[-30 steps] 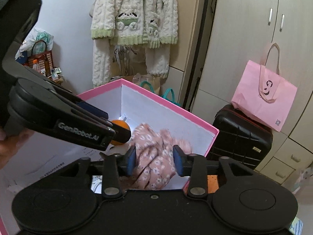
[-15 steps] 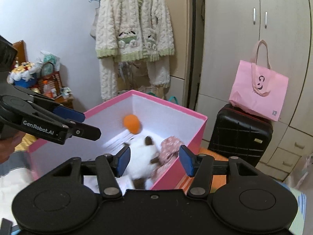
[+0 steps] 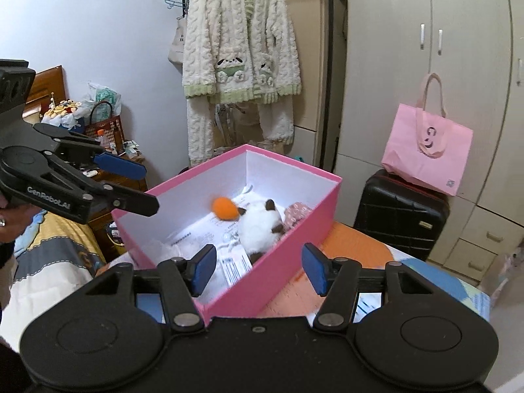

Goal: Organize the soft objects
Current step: 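Withdraw both tools from the box toward the remaining items, then lower the left gripper onto the white wet-wipes pack and close on it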

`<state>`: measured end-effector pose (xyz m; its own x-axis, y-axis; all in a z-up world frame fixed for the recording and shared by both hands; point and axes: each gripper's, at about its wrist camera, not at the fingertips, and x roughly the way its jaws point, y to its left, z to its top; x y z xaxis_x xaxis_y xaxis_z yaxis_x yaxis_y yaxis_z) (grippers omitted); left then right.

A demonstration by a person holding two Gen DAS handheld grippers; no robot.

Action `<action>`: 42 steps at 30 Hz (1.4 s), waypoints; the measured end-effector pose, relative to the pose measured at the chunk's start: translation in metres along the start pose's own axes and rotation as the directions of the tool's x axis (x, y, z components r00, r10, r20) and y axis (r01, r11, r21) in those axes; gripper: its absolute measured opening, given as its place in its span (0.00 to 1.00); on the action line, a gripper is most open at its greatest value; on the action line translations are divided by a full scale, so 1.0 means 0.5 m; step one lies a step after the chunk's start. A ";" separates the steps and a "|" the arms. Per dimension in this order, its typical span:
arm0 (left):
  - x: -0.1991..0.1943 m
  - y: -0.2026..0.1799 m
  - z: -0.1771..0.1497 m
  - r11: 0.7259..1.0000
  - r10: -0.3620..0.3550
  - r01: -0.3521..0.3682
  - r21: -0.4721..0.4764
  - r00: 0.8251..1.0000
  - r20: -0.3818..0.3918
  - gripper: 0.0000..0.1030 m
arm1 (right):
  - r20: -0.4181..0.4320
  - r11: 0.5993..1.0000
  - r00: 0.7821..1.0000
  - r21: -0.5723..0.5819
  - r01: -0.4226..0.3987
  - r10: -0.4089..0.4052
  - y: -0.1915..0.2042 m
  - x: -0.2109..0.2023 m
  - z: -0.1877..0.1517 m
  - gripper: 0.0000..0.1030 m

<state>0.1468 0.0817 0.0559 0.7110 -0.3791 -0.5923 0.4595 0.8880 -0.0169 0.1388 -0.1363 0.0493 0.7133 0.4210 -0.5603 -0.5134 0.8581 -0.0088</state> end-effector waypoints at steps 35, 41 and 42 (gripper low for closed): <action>0.127 -0.306 0.011 0.971 -0.204 0.223 0.081 0.959 -0.196 0.64 | -0.008 0.988 0.990 -0.066 0.140 -0.141 -0.083 -0.127 -0.197 0.74; 0.198 -0.305 0.008 0.987 -0.122 0.136 0.089 0.982 -0.146 0.64 | -0.010 0.992 0.992 -0.027 0.126 -0.126 -0.104 -0.064 -0.218 0.74; 0.211 -0.303 0.010 0.987 -0.122 0.135 0.084 0.981 -0.150 0.64 | -0.014 0.992 0.992 -0.024 0.123 -0.124 -0.108 -0.052 -0.221 0.74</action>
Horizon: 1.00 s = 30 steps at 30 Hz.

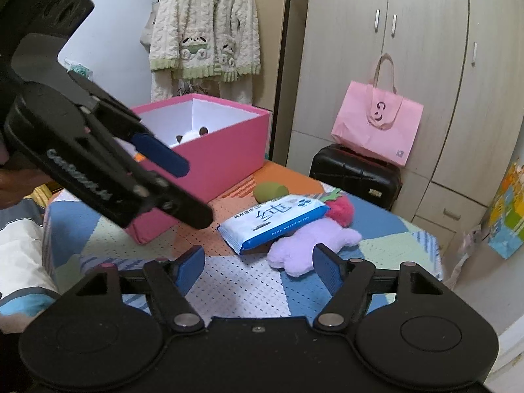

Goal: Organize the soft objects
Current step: 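Lower the left gripper onto the white wet-wipes pack and close on it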

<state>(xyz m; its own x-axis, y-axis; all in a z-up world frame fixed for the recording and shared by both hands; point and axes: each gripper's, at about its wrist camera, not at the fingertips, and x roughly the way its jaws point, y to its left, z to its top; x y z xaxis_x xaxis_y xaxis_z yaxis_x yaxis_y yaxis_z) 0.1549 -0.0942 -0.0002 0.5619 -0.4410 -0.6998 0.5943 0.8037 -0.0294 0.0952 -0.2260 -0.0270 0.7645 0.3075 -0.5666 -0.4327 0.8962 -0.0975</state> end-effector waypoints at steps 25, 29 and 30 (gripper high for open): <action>0.216 0.076 0.027 0.962 0.039 -0.040 -0.271 0.999 -0.006 0.64 | 0.020 0.981 0.998 -0.183 0.068 -0.065 0.037 0.191 -0.019 0.77; 0.229 0.085 0.024 0.951 0.030 -0.029 -0.306 1.000 -0.002 0.64 | 0.020 0.973 0.996 -0.213 0.090 -0.088 0.046 0.192 -0.021 0.77; 0.231 0.087 0.023 0.950 0.031 -0.029 -0.311 1.000 0.002 0.68 | 0.019 0.973 0.996 -0.212 0.094 -0.092 0.045 0.191 -0.021 0.78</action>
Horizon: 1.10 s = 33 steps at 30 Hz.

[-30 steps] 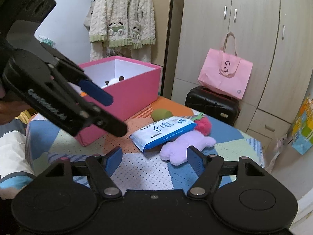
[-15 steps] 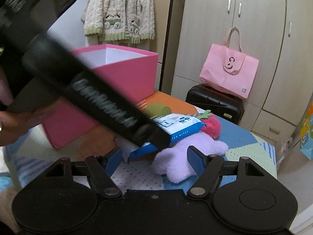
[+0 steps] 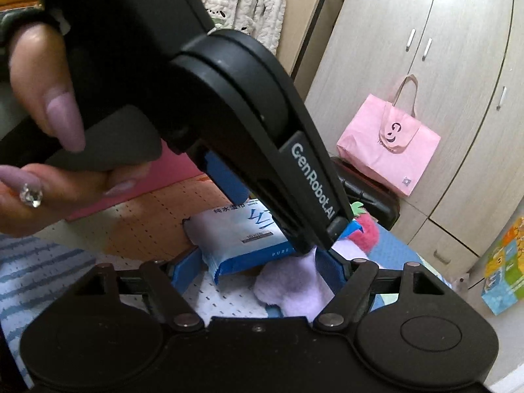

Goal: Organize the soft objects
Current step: 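Lower the left gripper onto the white wet-wipes pack and close on it, then lift the wipes pack with the left gripper and carry it over the box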

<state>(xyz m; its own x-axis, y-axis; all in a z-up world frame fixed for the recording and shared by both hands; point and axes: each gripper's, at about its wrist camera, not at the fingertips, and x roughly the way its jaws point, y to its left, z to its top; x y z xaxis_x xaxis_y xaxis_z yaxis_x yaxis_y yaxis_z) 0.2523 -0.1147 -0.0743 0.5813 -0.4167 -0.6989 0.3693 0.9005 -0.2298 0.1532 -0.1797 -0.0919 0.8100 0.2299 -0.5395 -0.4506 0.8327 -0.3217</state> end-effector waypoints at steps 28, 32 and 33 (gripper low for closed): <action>0.013 -0.017 -0.029 1.000 -0.030 0.030 -0.003 0.994 -0.106 0.62 | 0.020 1.000 1.000 -0.014 0.010 -0.009 0.002 0.023 -0.003 0.82; -0.003 -0.034 -0.036 0.999 0.011 -0.008 0.042 0.996 -0.086 0.57 | 0.038 1.000 0.999 -0.006 0.008 -0.007 0.007 0.004 -0.005 0.78; -0.007 -0.038 -0.038 0.998 0.016 -0.012 0.057 0.996 -0.084 0.57 | 0.041 1.000 0.999 -0.001 0.006 -0.006 0.011 -0.006 -0.009 0.77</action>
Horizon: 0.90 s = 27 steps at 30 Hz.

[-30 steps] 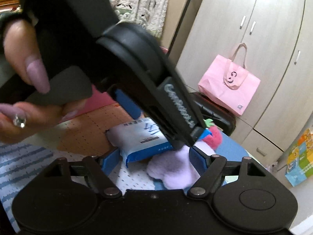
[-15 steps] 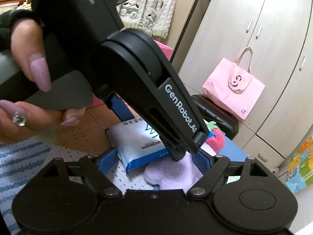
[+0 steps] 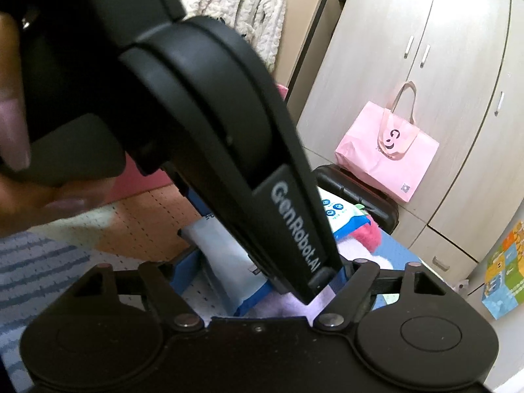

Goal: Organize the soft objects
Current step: 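Lift the wipes pack with the left gripper and carry it over the box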

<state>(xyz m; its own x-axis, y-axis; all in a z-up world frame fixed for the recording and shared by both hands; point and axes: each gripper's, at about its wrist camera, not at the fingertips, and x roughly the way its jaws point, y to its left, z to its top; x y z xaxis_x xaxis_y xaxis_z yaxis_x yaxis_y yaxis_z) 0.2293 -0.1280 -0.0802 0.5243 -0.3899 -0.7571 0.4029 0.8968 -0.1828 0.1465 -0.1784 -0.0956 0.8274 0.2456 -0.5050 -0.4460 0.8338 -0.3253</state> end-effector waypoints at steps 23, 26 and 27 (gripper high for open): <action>-0.116 -0.047 -0.049 0.983 -0.091 0.098 0.153 0.994 -0.052 0.57 | 0.016 0.970 0.996 0.225 -0.088 0.087 -0.043 -0.104 -0.009 0.76; -0.134 -0.046 -0.059 0.980 -0.113 0.119 0.159 0.992 -0.049 0.57 | 0.005 0.961 0.994 0.254 -0.105 0.107 -0.053 -0.109 -0.007 0.76; -0.139 -0.045 -0.062 0.979 -0.124 0.130 0.158 0.991 -0.049 0.57 | -0.001 0.958 0.994 0.267 -0.109 0.113 -0.056 -0.109 -0.006 0.77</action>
<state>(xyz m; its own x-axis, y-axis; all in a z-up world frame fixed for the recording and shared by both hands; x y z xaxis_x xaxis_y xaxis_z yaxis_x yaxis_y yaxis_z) 0.1606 -0.1145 -0.0429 0.4328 -0.4869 -0.7587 0.5812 0.7941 -0.1781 0.1130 -0.2167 -0.0612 0.7715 0.3377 -0.5392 -0.4260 0.9037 -0.0435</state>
